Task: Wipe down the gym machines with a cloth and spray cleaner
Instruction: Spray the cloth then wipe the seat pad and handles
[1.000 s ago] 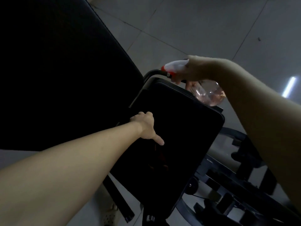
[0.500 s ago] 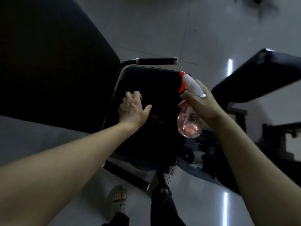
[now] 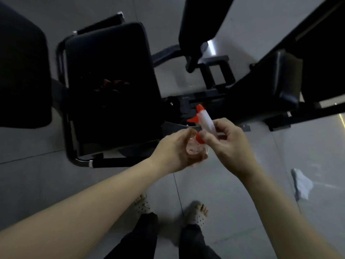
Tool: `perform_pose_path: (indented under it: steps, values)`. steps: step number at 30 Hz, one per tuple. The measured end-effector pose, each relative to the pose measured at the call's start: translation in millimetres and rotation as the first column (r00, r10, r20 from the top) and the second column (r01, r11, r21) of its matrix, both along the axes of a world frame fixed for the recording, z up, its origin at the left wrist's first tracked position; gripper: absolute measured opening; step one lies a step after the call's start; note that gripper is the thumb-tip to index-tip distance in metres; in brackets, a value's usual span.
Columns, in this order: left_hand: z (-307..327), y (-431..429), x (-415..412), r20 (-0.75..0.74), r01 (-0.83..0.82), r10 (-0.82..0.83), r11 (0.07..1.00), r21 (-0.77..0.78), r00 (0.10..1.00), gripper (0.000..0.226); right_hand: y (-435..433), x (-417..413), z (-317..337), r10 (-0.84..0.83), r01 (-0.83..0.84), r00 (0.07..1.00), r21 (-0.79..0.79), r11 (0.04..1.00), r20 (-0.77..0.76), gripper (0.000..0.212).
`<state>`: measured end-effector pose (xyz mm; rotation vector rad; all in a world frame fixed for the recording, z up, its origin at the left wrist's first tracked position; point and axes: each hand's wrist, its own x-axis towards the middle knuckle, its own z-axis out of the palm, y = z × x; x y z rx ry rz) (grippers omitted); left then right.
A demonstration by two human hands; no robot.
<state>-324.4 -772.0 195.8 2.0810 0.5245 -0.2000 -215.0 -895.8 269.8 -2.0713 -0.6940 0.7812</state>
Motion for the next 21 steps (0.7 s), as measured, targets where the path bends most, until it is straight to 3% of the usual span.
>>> perform_pose_path:
  steps: [3, 5, 8, 12, 16, 18, 21]
  values:
    - [-37.1, -40.9, -0.5, -0.072, 0.131, -0.125, 0.988, 0.081, 0.99, 0.066, -48.7, -1.2, -23.2, 0.151, -0.066, 0.96, -0.331, 0.941, 0.237, 0.024]
    - [-58.0, -58.8, 1.1, -0.187, 0.176, -0.161, 0.982, 0.07, 0.969, 0.072, -69.4, -2.4, -43.9, 0.203, -0.073, 0.949, -0.458, 0.886, 0.241, 0.026]
    - [-90.1, -85.3, 3.0, -0.381, 0.206, -0.169, 0.977, 0.057, 0.909, 0.089, -101.4, -4.1, -100.6, 0.057, 0.024, 0.988, -0.496, 0.868, 0.147, 0.026]
    - [-142.5, -107.4, 0.5, -0.539, -0.072, 0.002, 0.991, -0.109, 0.842, 0.057, -121.5, -10.9, -192.8, -0.05, 0.087, 0.996, -0.587, 0.805, 0.08, 0.026]
    - [-200.0, -136.9, 5.3, -0.64, -0.455, 0.102, 0.787, -0.417, 0.762, 0.041, -141.2, -10.4, -283.4, -0.017, 0.033, 0.999, -0.645, 0.763, 0.032, 0.03]
    - [-229.9, -151.8, 8.7, -0.63, -0.514, 0.134, 0.716, -0.473, 0.765, 0.044, -153.2, -7.6, -322.2, 0.022, 0.01, 0.999, -0.695, 0.719, 0.037, 0.035]
    - [-270.8, -176.1, 19.7, -0.61, -0.511, 0.122, 0.684, -0.52, 0.783, 0.048, -168.9, 0.8, -373.0, 0.058, 0.025, 0.995, -0.744, 0.668, 0.086, 0.043]
